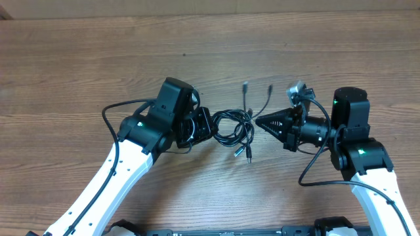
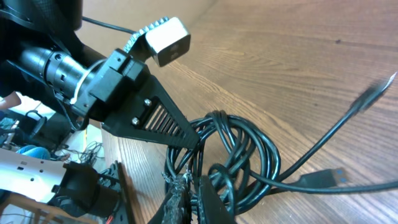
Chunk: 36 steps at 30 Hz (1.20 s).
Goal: Untangle cables
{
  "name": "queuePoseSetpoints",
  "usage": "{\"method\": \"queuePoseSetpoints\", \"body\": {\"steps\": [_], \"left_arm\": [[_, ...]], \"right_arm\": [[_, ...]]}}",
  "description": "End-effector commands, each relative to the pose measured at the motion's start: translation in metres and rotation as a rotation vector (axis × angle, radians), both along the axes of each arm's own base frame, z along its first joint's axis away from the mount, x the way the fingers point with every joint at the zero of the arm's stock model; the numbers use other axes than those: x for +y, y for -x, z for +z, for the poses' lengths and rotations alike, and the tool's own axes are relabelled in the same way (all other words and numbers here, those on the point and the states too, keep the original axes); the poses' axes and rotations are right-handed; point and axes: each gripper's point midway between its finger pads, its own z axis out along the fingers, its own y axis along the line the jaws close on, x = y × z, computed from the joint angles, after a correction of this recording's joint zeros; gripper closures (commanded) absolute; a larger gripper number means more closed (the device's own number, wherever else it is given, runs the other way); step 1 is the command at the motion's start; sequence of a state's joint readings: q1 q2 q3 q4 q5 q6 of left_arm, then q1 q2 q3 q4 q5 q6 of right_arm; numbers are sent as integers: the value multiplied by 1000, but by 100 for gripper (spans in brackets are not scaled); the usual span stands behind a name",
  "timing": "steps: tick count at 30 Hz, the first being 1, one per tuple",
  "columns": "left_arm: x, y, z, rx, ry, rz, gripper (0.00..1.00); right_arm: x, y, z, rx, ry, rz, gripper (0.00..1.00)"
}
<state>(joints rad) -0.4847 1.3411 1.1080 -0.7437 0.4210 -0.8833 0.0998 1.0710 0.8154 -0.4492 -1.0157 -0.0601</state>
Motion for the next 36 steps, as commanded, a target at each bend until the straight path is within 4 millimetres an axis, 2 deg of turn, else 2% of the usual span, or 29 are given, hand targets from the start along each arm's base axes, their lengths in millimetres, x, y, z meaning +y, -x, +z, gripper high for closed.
{"method": "queuePoseSetpoints", "body": {"steps": [1,9,11,14,20,24,30,34,36], "left_arm": [[2,-5,9,-73,-32,-22,96],[-4,-1,11,-65,-8,-44,96],[-7,1,13,-62,10,-56,96],[-12,3,17,-61,42,-76,96],[-14,4,18,-58,50,-84,96],[-19,8,19,-60,55,-103,96],[-32,12,25,-85,83,-143,96],[-39,11,30,-117,102,-159,96],[-39,10,30,-116,103,-157,96]], "right_arm": [[2,-1,12,-39,-12,5,96],[0,-2,6,-15,8,-13,94],[-4,-4,-1,-14,43,-34,82],[-5,7,-14,-78,113,30,64],[-5,11,-18,-195,167,91,54],[-5,10,-17,-266,191,119,51],[-5,10,-16,-268,188,120,47],[-5,10,-17,-267,188,120,46],[-5,11,-17,-263,187,121,49]]}}
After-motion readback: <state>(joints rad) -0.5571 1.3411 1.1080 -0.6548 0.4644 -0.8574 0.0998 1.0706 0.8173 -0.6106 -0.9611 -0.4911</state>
